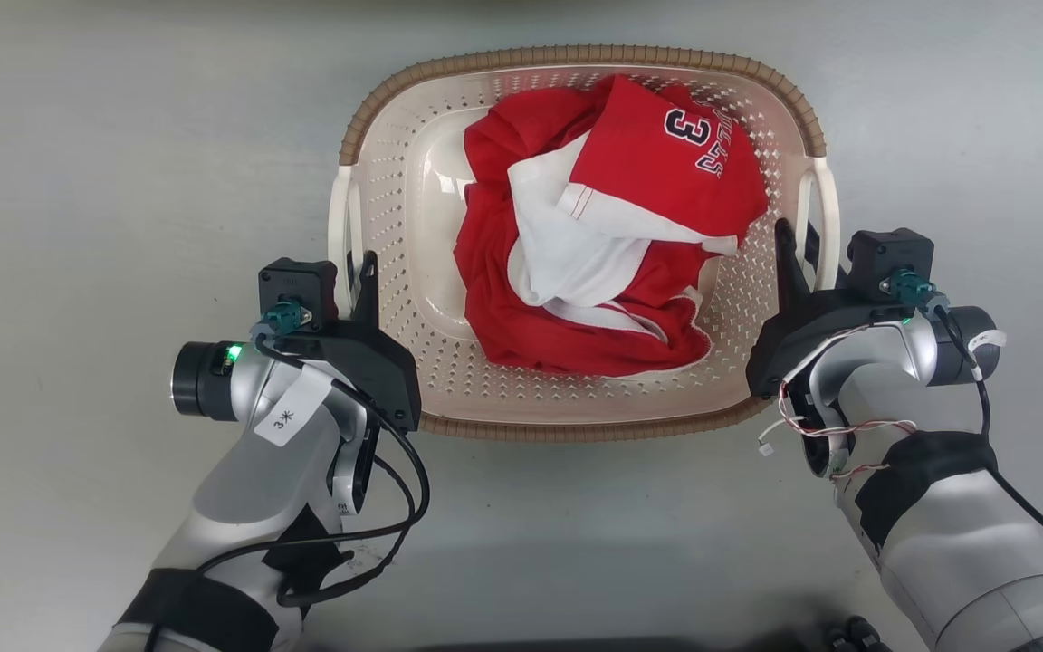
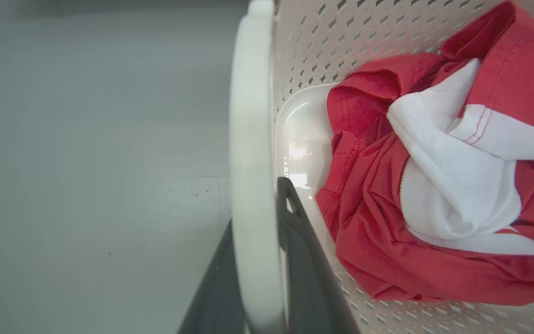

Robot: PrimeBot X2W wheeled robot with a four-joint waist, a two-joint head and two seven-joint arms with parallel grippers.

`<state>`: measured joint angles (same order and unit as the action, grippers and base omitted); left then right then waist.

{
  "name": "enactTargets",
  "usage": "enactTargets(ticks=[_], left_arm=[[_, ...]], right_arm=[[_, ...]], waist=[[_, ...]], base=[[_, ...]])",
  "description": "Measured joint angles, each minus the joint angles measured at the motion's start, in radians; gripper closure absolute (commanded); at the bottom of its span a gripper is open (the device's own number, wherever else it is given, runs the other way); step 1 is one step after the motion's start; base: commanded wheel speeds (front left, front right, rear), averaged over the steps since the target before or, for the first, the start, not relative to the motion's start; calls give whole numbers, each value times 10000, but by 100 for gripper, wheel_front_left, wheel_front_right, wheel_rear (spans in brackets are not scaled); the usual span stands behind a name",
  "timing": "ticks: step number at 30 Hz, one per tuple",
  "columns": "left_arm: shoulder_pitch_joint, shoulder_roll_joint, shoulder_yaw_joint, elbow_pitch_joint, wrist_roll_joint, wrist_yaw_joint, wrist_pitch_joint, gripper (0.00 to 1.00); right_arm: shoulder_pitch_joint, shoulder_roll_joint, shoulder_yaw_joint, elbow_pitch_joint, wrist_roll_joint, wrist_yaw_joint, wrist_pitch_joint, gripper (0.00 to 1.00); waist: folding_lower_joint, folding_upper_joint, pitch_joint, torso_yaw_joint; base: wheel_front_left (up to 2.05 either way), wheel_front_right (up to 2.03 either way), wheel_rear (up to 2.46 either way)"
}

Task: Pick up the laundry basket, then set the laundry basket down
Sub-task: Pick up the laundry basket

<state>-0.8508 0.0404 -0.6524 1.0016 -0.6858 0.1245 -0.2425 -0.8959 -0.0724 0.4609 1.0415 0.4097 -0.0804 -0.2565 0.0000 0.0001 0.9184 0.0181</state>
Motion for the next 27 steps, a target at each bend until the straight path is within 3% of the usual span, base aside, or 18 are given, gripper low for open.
enactTargets(ticks=[13,27], left_arm=[[254,-23,-353,357,-520,0,-13,100],[1099,-59,-729,777,-1166,-2,71,100]], right_arm=[[142,19,589,301,587,-46,4,100],[893,54,1553,587,1281,15,316,100]], waist=[[0,0,-958,39],[-1,-1,-2701,113]], base=[[0,0,0],[0,0,0]])
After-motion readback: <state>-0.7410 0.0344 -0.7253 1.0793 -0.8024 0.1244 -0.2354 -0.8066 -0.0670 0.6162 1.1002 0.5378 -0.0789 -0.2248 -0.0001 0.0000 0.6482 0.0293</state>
